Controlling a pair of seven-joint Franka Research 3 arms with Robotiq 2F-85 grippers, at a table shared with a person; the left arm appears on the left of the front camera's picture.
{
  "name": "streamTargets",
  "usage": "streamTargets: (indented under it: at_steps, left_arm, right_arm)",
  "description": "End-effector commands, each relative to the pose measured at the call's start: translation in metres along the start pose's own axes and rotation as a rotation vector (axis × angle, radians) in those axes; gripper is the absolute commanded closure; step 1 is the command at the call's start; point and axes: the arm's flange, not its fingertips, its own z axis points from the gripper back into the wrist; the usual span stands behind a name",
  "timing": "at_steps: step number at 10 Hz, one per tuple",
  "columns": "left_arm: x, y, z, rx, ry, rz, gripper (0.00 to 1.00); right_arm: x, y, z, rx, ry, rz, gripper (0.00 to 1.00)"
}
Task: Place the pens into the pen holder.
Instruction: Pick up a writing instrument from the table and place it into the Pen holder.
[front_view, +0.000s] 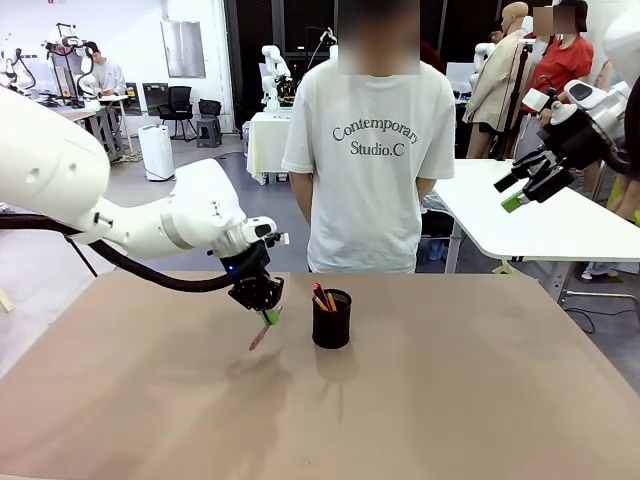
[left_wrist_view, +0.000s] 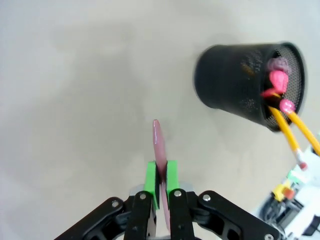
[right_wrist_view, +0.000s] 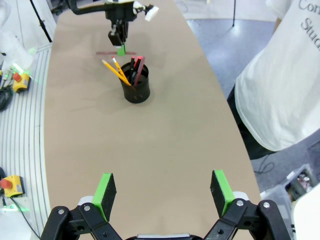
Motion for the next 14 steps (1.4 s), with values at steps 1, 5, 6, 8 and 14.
streamTargets:
  at_steps: [1,5,6,8,14]
  left_arm:
    - [-0.027,0.023,0.025,-0.122,0.014,-0.121,1.0]
    - [-0.054,0.025,0.052,-0.454,-0.297,-0.65,1.0]
    - [-0.061,0.028,0.061,-0.476,-0.388,-0.719,1.0]
    - [-0.074,0.038,0.072,-0.538,-0.548,-0.838,1.0]
    - [-0.068,0.037,0.078,-0.523,-0.587,-0.896,1.0]
  right_arm:
    - [0.001,0.001,0.002,0.003,0.008,0.003,0.0]
    - [0.001,0.001,0.002,0.003,0.008,0.003,0.0]
    - [0.001,0.001,0.002,0.003,0.008,0.003,0.0]
    - [0.001,0.001,0.002,0.003,0.008,0.003,0.0]
    - [0.001,0.001,0.002,0.003,0.008,0.003,0.0]
